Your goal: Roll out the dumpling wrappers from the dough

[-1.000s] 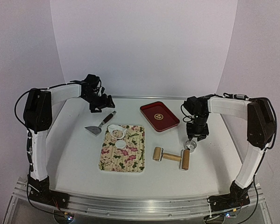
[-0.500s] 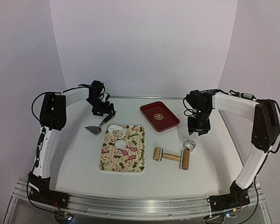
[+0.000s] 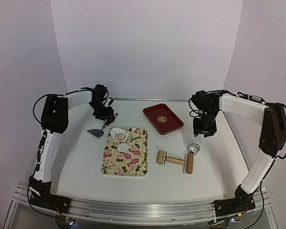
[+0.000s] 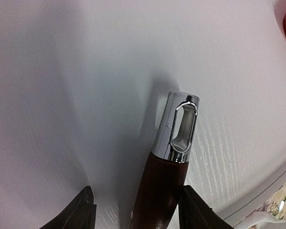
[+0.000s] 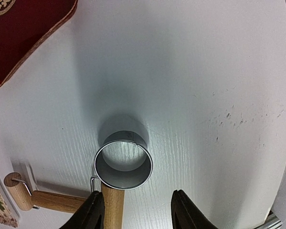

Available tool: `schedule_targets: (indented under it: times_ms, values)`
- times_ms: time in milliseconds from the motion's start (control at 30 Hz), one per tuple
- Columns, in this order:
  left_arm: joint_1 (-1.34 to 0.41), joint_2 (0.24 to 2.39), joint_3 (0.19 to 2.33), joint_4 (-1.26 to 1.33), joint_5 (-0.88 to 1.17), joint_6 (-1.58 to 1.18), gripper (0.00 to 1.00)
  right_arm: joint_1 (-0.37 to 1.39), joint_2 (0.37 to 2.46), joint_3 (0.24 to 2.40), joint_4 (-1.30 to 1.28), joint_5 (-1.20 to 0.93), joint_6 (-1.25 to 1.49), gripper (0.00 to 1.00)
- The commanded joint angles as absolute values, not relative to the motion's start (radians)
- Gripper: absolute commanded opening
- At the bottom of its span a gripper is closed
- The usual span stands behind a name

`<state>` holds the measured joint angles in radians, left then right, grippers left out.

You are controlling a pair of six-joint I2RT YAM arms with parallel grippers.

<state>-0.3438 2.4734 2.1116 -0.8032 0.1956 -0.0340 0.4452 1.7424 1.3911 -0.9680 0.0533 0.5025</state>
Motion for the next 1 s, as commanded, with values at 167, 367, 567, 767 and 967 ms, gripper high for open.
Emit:
schedule_targets:
  times_ms: [167, 367, 567, 767, 967]
  values:
    - [-0.392, 2.426, 1.994, -0.857, 0.092, 0.033, 0.20, 0.439, 1.730, 1.435, -0.991, 0.083, 0.480, 0.50]
    - [-0.400, 2.303, 1.913, -0.765, 0.049, 0.041, 0.00, 0.439, 1.732, 1.504, -0.999, 0.043, 0.443, 0.50]
    - [-0.427, 2.118, 1.849, -0.686, 0.037, 0.054, 0.00, 0.439, 1.742, 1.668, -1.015, -0.153, 0.368, 0.53]
    - [-0.545, 1.933, 1.780, -0.692, 0.149, 0.064, 0.00, 0.440, 1.779, 1.776, -1.017, -0.539, 0.339, 0.62]
    - [-0.775, 1.812, 1.666, -0.670, 0.273, -0.017, 0.00, 0.439, 1.791, 1.799, -1.017, -0.812, 0.413, 0.64]
